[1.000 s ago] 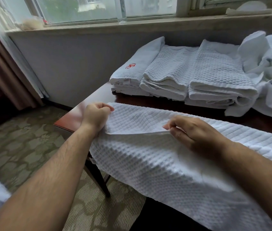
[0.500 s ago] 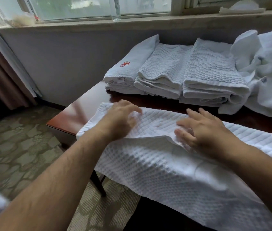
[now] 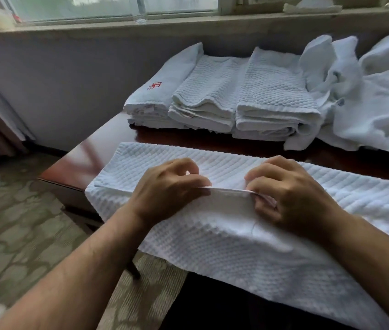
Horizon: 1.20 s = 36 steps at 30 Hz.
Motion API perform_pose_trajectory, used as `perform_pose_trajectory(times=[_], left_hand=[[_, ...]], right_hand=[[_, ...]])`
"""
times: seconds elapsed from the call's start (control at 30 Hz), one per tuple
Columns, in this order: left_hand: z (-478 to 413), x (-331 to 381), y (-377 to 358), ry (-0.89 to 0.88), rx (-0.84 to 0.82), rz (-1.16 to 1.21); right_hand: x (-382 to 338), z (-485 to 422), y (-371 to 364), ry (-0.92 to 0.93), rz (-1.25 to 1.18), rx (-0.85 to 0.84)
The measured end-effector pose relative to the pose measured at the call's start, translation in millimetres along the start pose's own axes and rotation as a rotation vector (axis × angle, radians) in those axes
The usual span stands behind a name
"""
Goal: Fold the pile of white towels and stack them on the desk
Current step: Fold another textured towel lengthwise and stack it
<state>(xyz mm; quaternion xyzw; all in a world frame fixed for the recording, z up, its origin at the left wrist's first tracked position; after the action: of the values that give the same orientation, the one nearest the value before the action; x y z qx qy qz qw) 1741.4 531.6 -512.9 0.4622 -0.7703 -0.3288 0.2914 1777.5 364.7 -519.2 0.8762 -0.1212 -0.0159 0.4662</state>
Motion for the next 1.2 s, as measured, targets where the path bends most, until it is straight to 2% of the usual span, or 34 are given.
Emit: perform_pose_trajectory(times=[0.13, 0.23, 0.3, 0.37, 0.57, 0.73, 0.83, 0.97, 1.1, 1.2], left_hand=[[-1.0, -5.9, -10.2, 0.092, -0.198, 0.060], [-8.6, -21.0, -22.1, 0.304, -0.323, 0.064], [-14.5, -28.7, -28.4, 0.408, -0.330, -0.064], [-23.0, -22.0, -34.4, 0.439, -0.328, -0.142], [-97.1, 84.4, -114.4, 0.193, -0.562, 0.119], [-113.8, 168.5, -170.8, 0.027, -0.611, 0.143], [-112.4, 205.9, -183.4, -0.057, -0.615, 0.151], [-106.8, 252.2, -182.8, -0.180, -0.650, 0.280], [-90.4, 275.8, -187.9, -0.300, -0.692, 0.212], [-94.0, 281.9, -181.3, -0.319, -0.604, 0.247]], right_hand=[[2.1, 2.8, -8.2, -0.043, -0.106, -0.098], [3.7, 8.7, -7.8, -0.122, -0.106, -0.172], [13.8, 24.3, -3.8, -0.282, -0.023, -0.212], [22.6, 48.1, 8.6, -0.461, 0.039, -0.213], [29.5, 116.5, 56.0, -0.715, 0.111, -0.171], [35.2, 183.0, 107.8, -0.831, 0.243, -0.092], [46.4, 239.8, 144.3, -1.003, 0.347, -0.041], [55.5, 307.8, 186.7, -1.263, 0.465, 0.007], [63.5, 350.1, 198.0, -1.469, 0.209, 0.058], [63.1, 357.0, 200.3, -1.457, 0.012, 0.138]])
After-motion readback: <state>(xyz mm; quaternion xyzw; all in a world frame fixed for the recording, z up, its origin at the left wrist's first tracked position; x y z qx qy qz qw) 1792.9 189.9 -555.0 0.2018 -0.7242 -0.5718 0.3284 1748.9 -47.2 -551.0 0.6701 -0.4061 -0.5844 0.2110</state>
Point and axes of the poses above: each hand's wrist, its own z-axis away from the middle knuckle, its own y-axis out of the back of the hand, x = y × z, the point moved 9 cm from there along -z, towards the middle knuckle, and after that the axes turned 10 degrees about y, right-handed, at the moved point
